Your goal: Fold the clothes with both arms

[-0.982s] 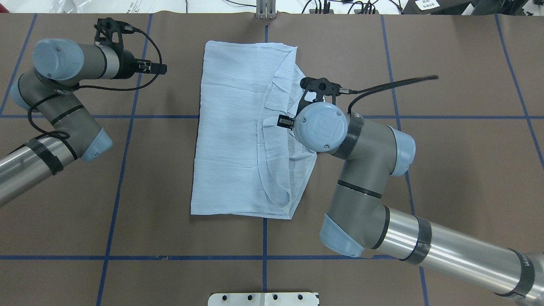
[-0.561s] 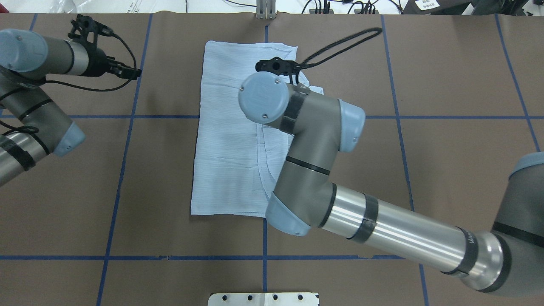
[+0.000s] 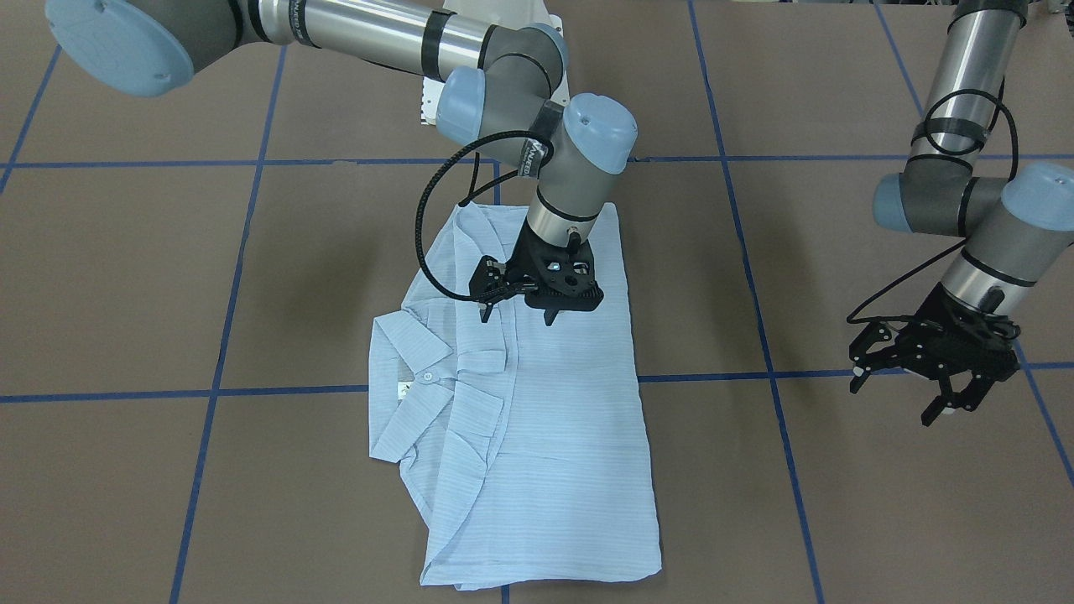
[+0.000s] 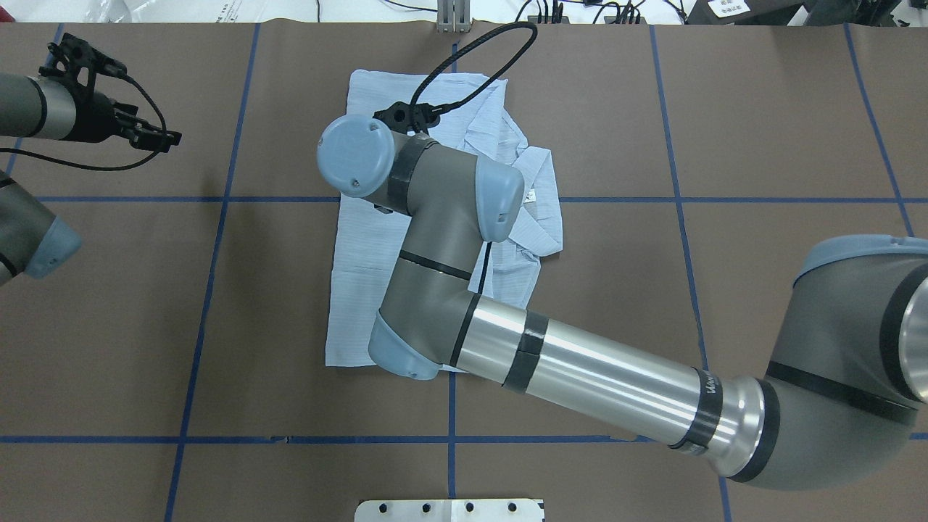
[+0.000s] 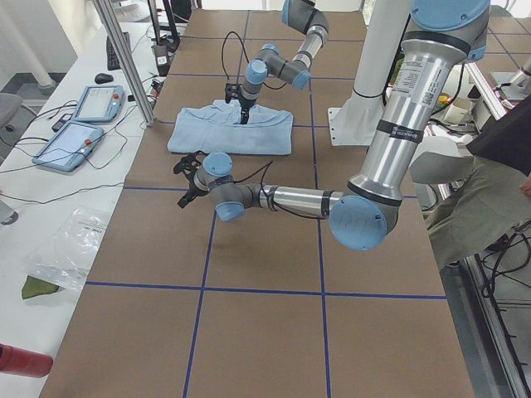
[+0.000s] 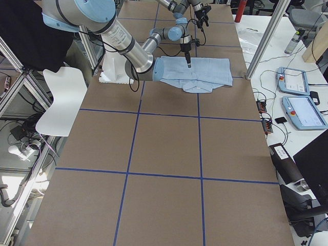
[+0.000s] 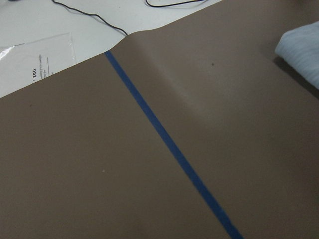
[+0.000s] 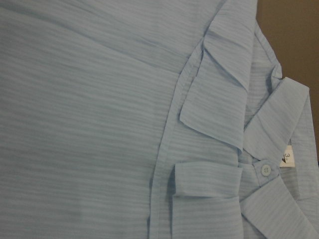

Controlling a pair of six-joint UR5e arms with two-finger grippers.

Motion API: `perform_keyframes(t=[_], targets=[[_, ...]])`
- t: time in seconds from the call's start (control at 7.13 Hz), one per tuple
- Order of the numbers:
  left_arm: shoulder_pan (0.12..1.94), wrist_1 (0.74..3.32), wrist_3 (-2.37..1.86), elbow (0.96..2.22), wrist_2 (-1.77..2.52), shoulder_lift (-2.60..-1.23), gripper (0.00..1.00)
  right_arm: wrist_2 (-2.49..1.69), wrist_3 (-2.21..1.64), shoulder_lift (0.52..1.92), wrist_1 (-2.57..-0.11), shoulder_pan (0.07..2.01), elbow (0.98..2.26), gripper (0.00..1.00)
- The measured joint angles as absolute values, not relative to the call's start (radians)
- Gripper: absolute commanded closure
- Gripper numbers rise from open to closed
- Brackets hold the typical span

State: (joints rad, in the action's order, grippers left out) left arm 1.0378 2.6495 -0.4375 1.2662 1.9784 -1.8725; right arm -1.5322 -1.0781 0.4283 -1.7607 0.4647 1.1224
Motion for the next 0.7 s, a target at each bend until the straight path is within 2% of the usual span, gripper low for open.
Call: perform_keyframes(t=[0.7], targets=[[1.038,2.652,-0.442,1.270,1.979,-1.868,0.00,-1.532,-0.988,0.419,-1.877,0.423,1.071,0.00]])
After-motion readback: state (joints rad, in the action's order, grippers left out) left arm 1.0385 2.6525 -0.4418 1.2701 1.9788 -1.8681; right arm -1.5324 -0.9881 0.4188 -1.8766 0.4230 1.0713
